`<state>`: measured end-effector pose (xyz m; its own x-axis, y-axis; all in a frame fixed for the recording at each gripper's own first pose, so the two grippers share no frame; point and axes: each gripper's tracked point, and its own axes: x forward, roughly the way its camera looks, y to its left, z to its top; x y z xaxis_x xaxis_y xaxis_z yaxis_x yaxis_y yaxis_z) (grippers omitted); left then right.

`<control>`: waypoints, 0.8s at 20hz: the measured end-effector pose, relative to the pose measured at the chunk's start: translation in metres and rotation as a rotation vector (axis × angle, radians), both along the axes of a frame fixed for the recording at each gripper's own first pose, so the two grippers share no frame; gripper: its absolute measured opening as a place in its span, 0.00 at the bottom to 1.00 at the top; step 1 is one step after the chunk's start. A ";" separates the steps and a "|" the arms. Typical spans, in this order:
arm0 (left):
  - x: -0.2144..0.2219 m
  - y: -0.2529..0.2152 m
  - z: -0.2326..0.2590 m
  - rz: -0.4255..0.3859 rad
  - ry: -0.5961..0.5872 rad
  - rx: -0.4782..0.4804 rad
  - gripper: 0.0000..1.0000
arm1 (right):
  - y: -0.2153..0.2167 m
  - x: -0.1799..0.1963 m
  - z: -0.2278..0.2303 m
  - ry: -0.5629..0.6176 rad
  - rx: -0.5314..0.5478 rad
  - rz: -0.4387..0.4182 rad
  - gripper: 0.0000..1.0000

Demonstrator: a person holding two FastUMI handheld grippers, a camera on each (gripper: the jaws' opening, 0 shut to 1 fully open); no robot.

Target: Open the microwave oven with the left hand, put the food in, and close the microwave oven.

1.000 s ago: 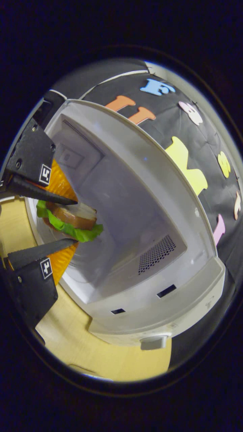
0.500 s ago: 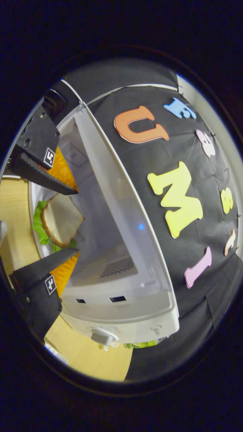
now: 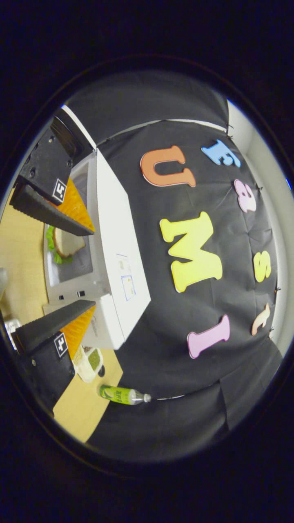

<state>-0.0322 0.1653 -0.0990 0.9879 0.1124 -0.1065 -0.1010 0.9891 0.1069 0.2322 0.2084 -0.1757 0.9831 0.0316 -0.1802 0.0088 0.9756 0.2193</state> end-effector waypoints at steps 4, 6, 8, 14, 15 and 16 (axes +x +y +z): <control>0.001 -0.009 0.010 -0.030 -0.013 0.007 0.96 | -0.050 -0.054 0.028 0.034 -0.117 0.044 1.00; 0.004 -0.011 0.014 -0.041 -0.023 -0.005 0.96 | -0.083 -0.084 0.047 0.039 -0.158 0.018 1.00; 0.007 -0.014 0.016 -0.052 -0.032 -0.019 0.90 | -0.106 -0.110 0.062 0.051 -0.180 0.004 0.91; 0.012 -0.016 0.017 -0.069 -0.067 -0.042 0.63 | -0.169 -0.172 0.101 0.042 -0.202 -0.069 0.91; 0.012 -0.017 0.014 -0.079 -0.067 -0.045 0.61 | -0.174 -0.180 0.102 0.043 -0.195 -0.076 0.92; 0.011 -0.013 0.011 -0.070 -0.066 -0.051 0.61 | -0.178 -0.186 0.104 0.046 -0.185 -0.081 0.92</control>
